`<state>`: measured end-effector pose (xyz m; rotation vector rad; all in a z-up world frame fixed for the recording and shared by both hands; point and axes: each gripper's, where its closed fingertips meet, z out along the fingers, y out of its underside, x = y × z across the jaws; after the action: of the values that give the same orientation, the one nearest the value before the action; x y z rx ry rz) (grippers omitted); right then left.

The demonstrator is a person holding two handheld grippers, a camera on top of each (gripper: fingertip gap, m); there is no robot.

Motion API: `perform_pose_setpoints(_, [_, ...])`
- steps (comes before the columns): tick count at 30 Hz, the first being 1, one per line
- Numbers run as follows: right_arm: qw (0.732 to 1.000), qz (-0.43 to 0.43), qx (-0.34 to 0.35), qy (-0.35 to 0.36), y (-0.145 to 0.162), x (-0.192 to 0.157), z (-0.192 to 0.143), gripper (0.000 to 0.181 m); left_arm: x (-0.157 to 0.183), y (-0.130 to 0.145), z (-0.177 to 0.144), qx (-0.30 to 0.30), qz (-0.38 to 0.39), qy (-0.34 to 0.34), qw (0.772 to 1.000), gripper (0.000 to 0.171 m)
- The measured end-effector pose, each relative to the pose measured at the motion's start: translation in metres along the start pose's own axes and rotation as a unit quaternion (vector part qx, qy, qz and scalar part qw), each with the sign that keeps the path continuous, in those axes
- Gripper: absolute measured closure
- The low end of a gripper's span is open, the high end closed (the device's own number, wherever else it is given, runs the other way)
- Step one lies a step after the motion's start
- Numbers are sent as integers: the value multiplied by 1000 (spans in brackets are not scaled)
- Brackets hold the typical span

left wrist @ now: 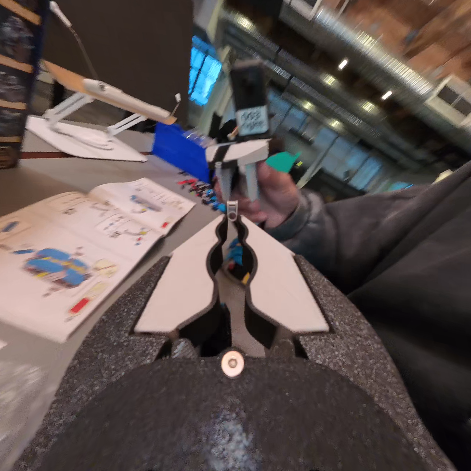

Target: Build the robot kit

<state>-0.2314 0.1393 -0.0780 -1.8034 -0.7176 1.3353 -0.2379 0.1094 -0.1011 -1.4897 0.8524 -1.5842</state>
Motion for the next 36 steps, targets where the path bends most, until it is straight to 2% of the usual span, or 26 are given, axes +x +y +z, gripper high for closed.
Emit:
perform_pose_setpoints(2, [997,49,36,-50,-5,-10,4,177,12,-7,1,31,-38,38,998,165])
perform_pose_setpoints(4, [994,70,25,-79,0,-19,12,178,15,-7,3,35,-43,43,998,165])
perform_pose_setpoints(12, [999,-22,-21,-37,11,-26,21,177,9,-12,-4,38,-13,16,999,166])
perform_pose_setpoints(26, [998,-38,-12,-42,4,-24,5,177,2,-11,-7,25,3,-1,1000,165])
perform_pose_setpoints(28, [997,-62,-37,-24,8,-18,-1,177,-2,-9,-7,18,5,-13,1000,165])
perform_pose_setpoints(30, [988,-114,-99,29,23,2,-10,177,-6,-7,-7,13,6,-23,1000,165])
perform_pose_setpoints(32, [970,-157,-169,80,46,28,-19,177,-9,-6,-7,9,7,-30,999,165])
perform_pose_setpoints(36, [927,-177,-306,126,98,73,-41,177,-11,-3,-6,-1,22,-39,999,165])
